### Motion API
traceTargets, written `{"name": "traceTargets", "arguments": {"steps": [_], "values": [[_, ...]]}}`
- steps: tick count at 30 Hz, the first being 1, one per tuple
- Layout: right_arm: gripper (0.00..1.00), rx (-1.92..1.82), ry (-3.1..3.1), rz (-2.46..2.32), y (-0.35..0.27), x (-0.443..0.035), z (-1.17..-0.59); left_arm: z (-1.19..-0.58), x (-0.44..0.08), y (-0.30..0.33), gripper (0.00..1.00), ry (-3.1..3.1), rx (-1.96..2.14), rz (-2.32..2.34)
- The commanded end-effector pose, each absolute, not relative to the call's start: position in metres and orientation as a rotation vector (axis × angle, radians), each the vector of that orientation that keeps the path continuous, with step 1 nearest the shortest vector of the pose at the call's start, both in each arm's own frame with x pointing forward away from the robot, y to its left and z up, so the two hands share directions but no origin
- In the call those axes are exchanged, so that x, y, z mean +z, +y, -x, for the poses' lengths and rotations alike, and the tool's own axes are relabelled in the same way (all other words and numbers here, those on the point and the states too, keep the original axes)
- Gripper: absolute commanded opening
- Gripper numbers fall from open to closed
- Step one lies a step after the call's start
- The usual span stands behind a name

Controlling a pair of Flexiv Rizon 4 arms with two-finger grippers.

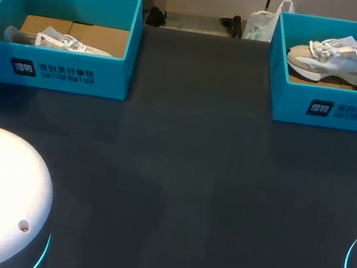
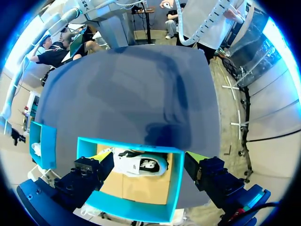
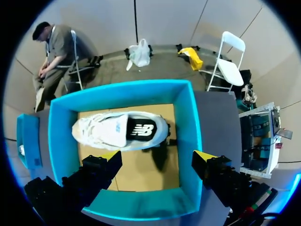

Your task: Take the shoe out of the shoebox, open the shoe tongue, remove and reinsert the insole, then place the shoe into the shoebox

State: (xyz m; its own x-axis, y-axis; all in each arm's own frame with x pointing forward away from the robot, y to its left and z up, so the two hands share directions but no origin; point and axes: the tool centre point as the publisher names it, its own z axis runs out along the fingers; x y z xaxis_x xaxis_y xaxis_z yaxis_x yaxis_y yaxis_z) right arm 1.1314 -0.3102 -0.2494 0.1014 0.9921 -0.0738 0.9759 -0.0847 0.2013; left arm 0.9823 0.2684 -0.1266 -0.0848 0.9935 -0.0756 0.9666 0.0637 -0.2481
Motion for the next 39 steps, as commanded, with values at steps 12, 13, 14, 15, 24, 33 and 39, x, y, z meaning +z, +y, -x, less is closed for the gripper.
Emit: {"name": "traceTargets", "arguments": {"steps": [12,13,14,15,24,33,39], "values": [[1.00,-0.057,1.993,-2.251,-0.322,-0.283,-1.158,-0.983,-0.126,0.269,1.00,-2.202,0.355,2.043],[1.00,-0.064,1.992,-2.255,-0.321,-0.286,-1.158,-0.983,-0.126,0.269,1.00,-2.202,0.355,2.043],[0.98,-0.070,1.989,-2.257,-0.321,-0.290,-1.158,-0.983,-0.126,0.269,1.00,-2.202,0.355,2.043],[0.98,-0.073,1.988,-2.259,-0.321,-0.292,-1.158,-0.983,-0.126,0.269,1.00,-2.202,0.355,2.043],[0.58,-0.096,1.970,-2.264,-0.317,-0.305,-1.164,-0.983,-0.126,0.269,1.00,-2.202,0.355,2.043],[0.54,-0.138,1.958,-2.235,-0.320,-0.316,-1.174,-0.983,-0.126,0.269,1.00,-2.202,0.355,2.043],[0.55,-0.177,1.956,-2.224,-0.326,-0.324,-1.176,-0.983,-0.126,0.269,1.00,-2.202,0.355,2.043]]}}
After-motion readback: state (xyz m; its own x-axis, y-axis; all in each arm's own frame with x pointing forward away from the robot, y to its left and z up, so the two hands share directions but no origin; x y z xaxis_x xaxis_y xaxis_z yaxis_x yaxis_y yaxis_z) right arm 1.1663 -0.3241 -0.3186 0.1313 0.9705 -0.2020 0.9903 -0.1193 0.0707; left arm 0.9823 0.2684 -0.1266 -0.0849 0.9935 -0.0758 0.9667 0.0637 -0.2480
